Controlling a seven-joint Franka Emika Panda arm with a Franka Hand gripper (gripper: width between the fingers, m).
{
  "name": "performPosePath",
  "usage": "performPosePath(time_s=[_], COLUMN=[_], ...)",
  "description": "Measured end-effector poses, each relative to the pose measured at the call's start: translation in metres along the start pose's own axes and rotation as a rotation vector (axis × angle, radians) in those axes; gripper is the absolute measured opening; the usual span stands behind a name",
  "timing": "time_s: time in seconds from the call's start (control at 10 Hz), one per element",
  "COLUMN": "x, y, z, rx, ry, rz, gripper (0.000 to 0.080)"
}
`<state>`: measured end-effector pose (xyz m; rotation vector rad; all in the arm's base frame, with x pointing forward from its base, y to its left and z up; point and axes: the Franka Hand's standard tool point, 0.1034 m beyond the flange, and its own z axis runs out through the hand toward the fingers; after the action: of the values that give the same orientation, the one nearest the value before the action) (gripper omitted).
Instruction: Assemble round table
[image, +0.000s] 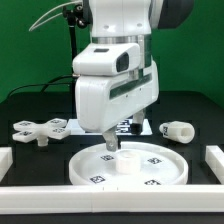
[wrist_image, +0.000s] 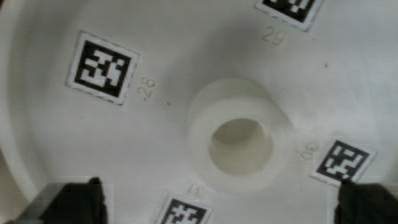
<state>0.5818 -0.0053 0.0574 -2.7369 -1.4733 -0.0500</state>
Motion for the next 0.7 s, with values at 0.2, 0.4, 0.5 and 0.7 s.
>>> performPosePath(time_s=[0.2, 0.4, 0.5, 0.7], x=[-0.002, 0.0, -0.001, -0.002], y=[0.001, 0.0, -0.001, -0.006], z=[0.013, 0.021, 0.025, 0.035], rx=[-0.003, 0.006, 0.01, 0.026], ry=[0.005, 0.003, 0.002, -0.005], rz=[0.004, 0.007, 0.009, 0.043], gripper=[0.065, 0.065, 0.065, 0.065])
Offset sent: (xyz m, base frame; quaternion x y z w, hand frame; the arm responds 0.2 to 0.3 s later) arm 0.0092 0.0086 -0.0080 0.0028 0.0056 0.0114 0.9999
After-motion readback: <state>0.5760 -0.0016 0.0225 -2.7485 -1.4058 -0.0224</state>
